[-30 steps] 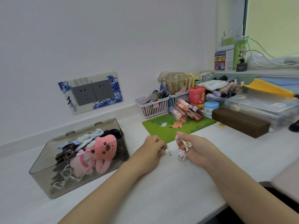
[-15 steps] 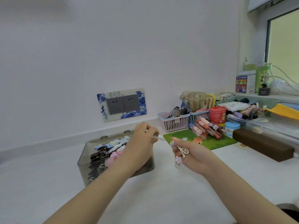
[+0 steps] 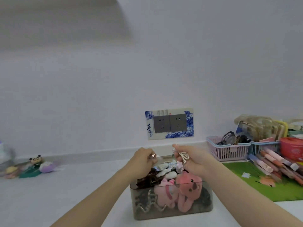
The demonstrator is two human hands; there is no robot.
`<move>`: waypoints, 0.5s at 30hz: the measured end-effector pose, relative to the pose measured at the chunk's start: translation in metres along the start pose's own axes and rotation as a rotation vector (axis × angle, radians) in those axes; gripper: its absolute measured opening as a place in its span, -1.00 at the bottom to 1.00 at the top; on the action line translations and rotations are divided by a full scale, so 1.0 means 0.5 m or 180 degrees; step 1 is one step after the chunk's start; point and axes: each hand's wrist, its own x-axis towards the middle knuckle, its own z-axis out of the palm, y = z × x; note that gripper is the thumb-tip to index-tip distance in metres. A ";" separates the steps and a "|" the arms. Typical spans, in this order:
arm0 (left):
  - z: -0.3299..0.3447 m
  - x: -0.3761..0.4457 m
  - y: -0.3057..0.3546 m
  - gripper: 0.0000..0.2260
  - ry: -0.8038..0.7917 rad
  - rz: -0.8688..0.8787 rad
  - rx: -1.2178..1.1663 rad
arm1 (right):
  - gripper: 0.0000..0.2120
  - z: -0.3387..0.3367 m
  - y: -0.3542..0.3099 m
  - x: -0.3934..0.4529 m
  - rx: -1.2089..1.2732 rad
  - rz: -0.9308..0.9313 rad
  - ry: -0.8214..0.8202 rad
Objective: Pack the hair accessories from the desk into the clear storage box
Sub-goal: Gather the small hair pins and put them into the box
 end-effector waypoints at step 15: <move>0.017 0.016 -0.061 -0.75 -0.0713 0.0207 0.0097 | -0.64 0.052 0.080 0.123 -0.2847 -0.0026 0.0385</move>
